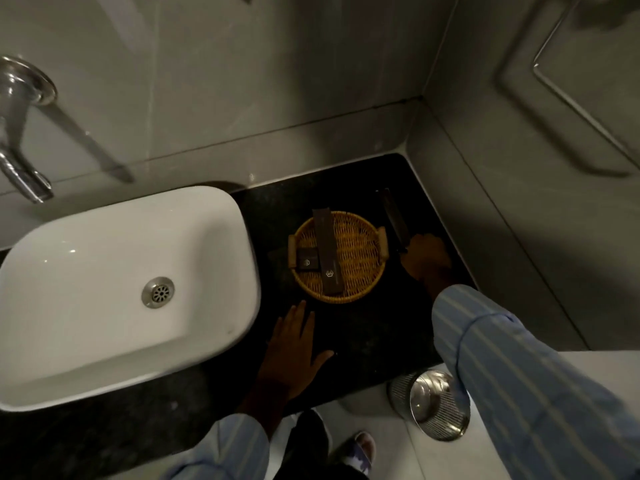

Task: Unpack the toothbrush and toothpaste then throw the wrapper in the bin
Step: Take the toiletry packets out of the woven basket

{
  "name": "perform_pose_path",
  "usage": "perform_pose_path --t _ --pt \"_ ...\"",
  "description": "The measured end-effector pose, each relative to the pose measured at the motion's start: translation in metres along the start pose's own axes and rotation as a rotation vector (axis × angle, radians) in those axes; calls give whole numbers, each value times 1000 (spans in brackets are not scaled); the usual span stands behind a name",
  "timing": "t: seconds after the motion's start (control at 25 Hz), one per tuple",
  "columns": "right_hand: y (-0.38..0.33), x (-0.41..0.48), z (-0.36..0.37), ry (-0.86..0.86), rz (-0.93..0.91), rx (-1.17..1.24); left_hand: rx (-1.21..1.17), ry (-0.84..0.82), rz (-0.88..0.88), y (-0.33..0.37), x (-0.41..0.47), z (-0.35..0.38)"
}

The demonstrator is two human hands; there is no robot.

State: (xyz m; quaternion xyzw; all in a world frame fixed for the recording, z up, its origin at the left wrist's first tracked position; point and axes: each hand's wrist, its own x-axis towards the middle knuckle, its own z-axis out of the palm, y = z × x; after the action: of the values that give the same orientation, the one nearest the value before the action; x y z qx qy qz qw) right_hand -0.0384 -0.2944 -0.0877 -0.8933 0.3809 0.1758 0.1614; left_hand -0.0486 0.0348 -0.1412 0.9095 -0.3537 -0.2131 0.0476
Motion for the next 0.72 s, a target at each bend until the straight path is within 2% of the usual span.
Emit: perform_pose_path --t 0.16,0.28,0.4,0.56,0.72 --pt "-2 10 7 30 68 100 17 43 19 -1 0 4" --pt "-2 7 0 17 112 167 -33 7 6 -1 1 -4" --pt "4 -4 -18 16 103 114 -95 65 49 2 -1 -22" --pt "6 -23 -67 15 73 91 -233 219 127 11 1 -71" --pt "-3 -53 -124 115 -24 101 -468 283 171 26 23 -160"
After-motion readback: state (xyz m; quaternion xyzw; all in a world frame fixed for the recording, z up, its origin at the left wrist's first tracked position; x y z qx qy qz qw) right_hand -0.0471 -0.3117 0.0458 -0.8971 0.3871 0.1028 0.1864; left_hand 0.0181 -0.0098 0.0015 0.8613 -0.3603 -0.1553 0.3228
